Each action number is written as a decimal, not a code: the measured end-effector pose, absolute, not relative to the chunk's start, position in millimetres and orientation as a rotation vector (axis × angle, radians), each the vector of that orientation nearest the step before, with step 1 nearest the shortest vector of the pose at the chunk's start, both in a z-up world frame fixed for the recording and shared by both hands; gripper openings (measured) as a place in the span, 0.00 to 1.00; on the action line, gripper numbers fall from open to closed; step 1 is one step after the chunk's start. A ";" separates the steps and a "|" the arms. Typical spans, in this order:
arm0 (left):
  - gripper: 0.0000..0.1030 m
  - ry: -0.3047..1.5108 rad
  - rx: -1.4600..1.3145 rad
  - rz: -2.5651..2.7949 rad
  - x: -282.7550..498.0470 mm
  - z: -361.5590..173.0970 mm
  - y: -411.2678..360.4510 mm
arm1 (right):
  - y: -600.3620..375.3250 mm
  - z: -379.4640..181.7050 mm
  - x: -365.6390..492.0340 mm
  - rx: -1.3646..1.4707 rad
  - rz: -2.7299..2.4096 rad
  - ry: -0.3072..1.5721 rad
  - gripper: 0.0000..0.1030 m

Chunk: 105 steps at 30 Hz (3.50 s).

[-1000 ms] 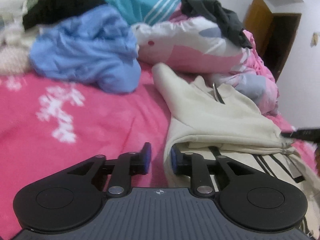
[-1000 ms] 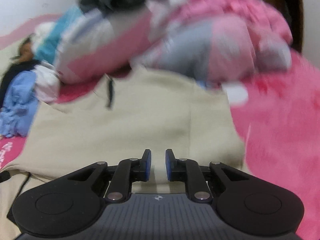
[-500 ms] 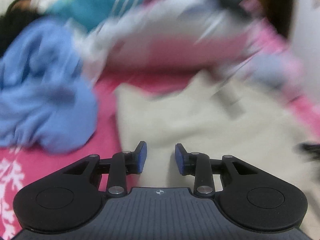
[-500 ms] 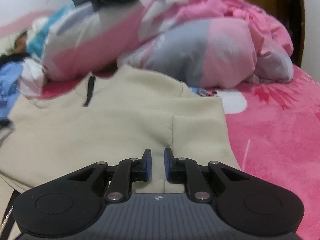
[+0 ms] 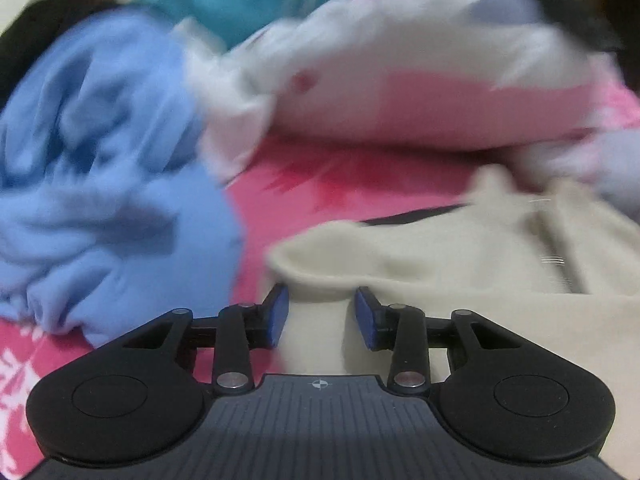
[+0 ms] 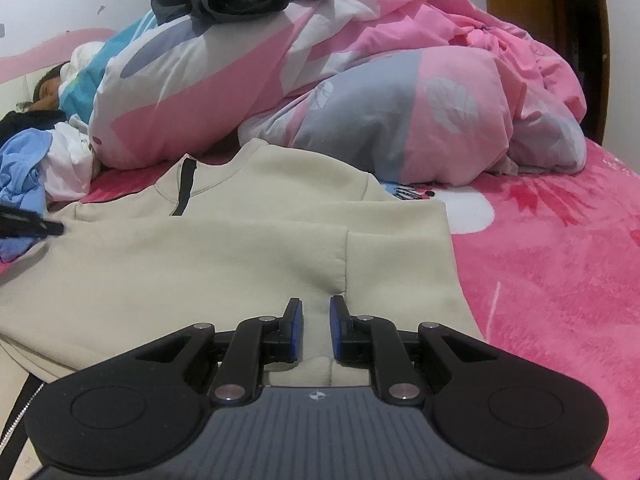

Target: Fold clothes

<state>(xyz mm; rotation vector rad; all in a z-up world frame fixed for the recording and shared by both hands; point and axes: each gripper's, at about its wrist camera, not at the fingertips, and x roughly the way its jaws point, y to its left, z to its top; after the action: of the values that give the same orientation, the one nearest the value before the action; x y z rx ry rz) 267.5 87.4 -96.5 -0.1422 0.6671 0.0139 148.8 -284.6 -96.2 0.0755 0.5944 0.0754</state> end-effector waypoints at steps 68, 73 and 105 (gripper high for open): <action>0.48 0.599 -0.047 -0.149 141.4 -77.3 44.4 | -252.1 -100.5 146.3 -0.167 -0.006 0.573 0.18; 0.61 0.608 -0.056 -0.136 142.7 -74.5 40.7 | -254.0 -100.2 146.0 -0.168 -0.005 0.572 0.18; 1.00 0.676 -0.037 -0.049 146.4 -78.8 23.7 | -255.6 -101.8 144.7 -0.145 0.002 0.554 0.18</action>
<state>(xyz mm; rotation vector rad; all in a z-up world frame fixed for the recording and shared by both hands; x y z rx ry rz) 146.4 23.7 -78.8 -0.0369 0.6762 -0.0494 144.7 -255.6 -101.8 -0.1452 0.5540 0.0022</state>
